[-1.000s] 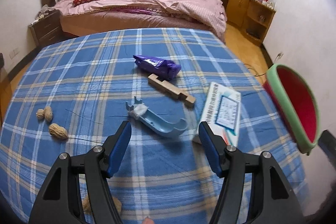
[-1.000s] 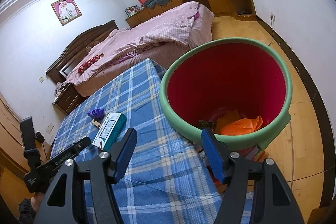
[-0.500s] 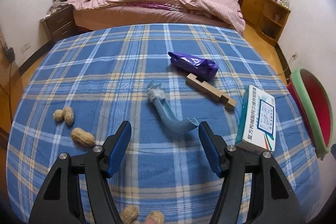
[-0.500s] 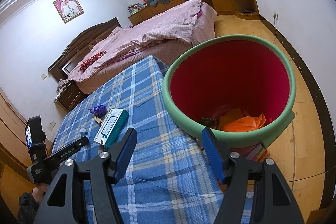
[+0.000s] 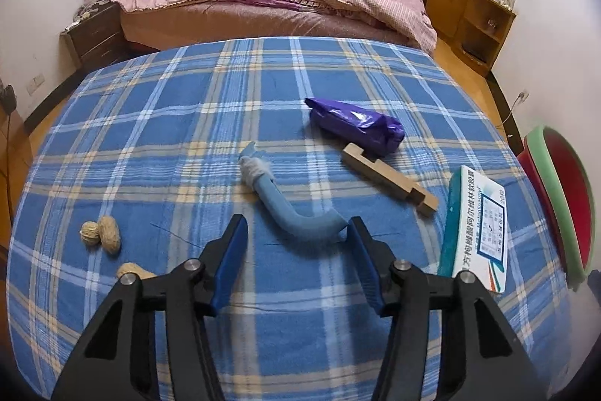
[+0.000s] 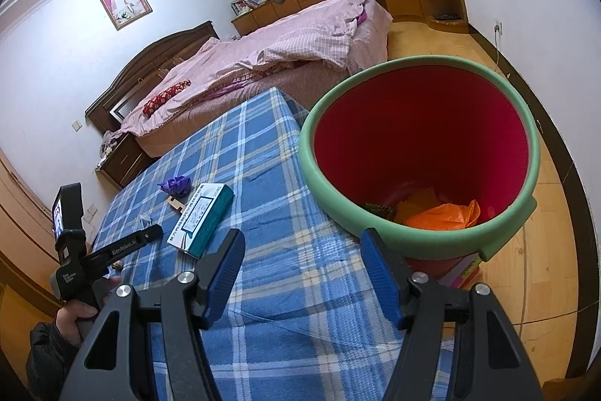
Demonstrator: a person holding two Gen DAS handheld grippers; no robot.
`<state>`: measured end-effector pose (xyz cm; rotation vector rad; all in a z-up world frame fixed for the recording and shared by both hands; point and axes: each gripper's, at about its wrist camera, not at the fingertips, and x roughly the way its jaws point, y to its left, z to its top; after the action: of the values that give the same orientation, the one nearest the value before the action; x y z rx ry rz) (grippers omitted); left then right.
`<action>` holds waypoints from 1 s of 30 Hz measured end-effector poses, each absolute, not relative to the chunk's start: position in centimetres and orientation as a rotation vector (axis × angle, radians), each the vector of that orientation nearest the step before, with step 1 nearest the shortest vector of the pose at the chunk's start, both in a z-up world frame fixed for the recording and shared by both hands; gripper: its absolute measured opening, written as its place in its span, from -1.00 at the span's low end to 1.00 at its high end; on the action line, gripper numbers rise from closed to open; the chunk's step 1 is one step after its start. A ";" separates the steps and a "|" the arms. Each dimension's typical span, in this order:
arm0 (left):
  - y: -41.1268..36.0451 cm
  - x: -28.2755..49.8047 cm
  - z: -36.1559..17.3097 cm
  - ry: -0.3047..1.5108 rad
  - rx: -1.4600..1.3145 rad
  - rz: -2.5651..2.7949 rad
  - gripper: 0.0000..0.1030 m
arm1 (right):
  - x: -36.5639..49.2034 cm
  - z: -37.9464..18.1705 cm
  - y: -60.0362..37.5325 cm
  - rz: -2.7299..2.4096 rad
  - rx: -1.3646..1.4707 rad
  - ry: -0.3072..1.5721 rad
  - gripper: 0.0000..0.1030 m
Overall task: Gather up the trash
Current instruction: 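Move both open tools back over the table, then grasp the blue plastic piece with left tool while right tool grasps white medicine box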
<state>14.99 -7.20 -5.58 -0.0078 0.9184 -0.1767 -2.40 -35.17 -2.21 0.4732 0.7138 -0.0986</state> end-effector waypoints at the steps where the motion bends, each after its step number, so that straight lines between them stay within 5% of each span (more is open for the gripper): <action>1: -6.8 15.0 -5.6 0.922 -0.008 -0.171 0.12 | -2.3 -2.2 -35.1 -0.098 0.471 0.716 0.30; 15: -4.3 16.2 -4.3 0.900 -0.063 -0.158 0.13 | 0.6 -2.7 -32.2 -0.048 0.428 0.773 0.30; 19: -4.1 17.0 -5.4 0.941 -0.073 -0.155 -0.12 | 1.6 -2.8 -31.0 -0.040 0.407 0.797 0.30; 23: -4.4 16.6 -5.6 0.909 -0.063 -0.205 -0.67 | 2.8 -3.0 -29.8 -0.038 0.388 0.820 0.31; 30: -3.5 16.3 -5.3 0.902 -0.155 -0.303 -0.68 | 5.4 -3.7 -27.3 -0.034 0.372 0.874 0.34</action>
<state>16.27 -3.50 -5.27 -0.1553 0.9017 -0.3029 5.39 -27.28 -3.66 0.3718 0.8736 -0.0342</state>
